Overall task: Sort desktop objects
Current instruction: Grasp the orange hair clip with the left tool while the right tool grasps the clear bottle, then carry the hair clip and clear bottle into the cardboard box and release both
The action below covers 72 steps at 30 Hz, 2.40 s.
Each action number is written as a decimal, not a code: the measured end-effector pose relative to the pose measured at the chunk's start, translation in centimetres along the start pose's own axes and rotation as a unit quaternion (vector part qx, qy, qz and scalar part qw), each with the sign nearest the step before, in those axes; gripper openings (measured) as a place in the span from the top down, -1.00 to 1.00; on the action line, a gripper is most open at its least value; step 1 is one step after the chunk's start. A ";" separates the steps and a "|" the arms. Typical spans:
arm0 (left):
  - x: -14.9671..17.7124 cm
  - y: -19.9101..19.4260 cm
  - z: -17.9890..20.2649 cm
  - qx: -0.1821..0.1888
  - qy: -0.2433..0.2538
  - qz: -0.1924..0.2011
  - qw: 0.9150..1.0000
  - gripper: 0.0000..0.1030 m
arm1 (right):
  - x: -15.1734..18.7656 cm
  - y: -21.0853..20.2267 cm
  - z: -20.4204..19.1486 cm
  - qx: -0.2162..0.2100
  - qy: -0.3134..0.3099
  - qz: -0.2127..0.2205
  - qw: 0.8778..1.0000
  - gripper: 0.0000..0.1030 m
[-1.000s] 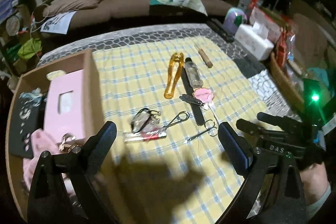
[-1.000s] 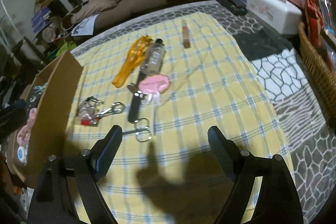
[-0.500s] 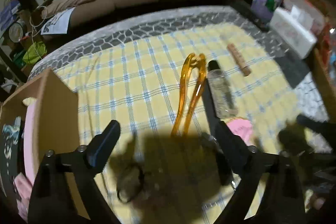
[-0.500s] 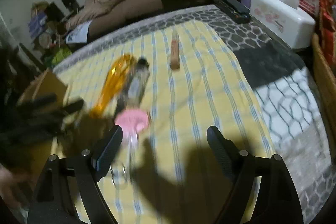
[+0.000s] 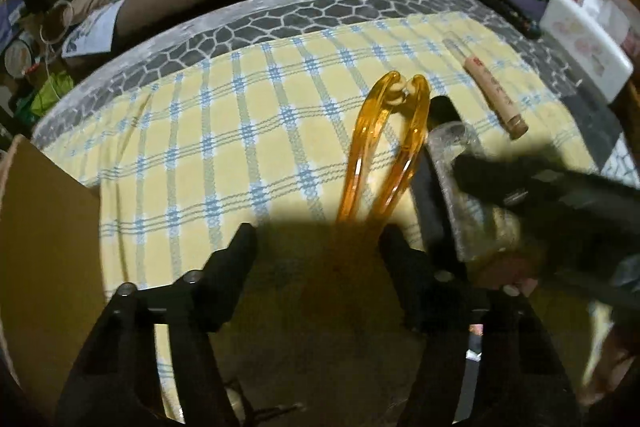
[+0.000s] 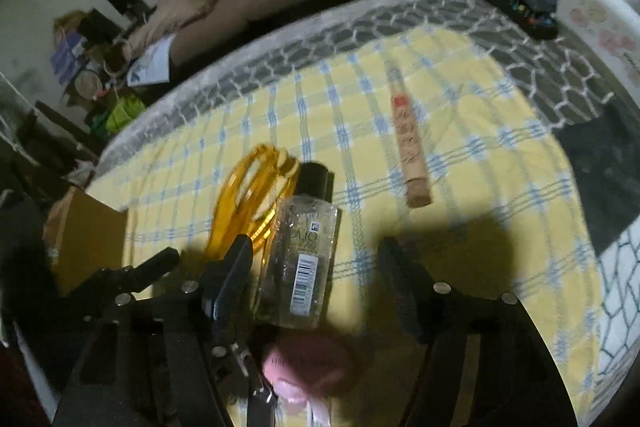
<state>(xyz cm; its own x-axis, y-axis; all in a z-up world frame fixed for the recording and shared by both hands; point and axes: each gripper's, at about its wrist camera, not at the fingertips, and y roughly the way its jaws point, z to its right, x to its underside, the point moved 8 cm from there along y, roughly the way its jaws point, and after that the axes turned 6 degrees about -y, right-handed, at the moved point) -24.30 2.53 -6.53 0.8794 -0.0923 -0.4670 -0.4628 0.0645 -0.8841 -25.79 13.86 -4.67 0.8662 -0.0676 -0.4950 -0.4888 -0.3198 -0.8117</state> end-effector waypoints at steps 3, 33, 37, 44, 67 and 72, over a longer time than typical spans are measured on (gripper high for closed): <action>-0.4 0.0 0.8 0.012 0.008 -0.001 1.000 0.23 | 0.2 0.9 -0.3 0.013 -0.013 -0.002 1.000 -0.18; 0.6 -22.3 -11.3 0.051 -0.075 0.076 0.993 1.00 | 2.4 -17.4 -15.0 -0.064 -0.093 0.047 0.992 0.30; 2.6 -21.1 -10.5 0.033 -0.071 0.066 0.995 0.84 | 3.5 -19.1 -15.8 -0.061 -0.089 0.048 0.993 0.30; 3.8 -12.7 -6.3 -0.003 -0.033 0.016 0.999 0.13 | 4.9 -17.6 -12.1 -0.051 -0.060 0.033 0.996 0.30; 1.6 -16.8 -9.1 0.064 -0.079 0.048 0.994 0.46 | 5.8 -15.6 -10.0 -0.090 -0.039 0.027 0.995 0.30; 5.2 -24.7 -17.2 0.055 -0.101 0.075 0.991 0.46 | 6.4 -18.9 -17.2 -0.122 -0.080 0.040 0.988 0.30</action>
<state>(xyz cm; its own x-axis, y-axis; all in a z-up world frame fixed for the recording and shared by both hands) -10.17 -16.68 12.65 0.8112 0.1266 -0.5709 -0.5848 0.1718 -0.7928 -9.21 3.24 12.87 0.7887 0.0411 -0.6135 -0.4992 -0.5396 -0.6779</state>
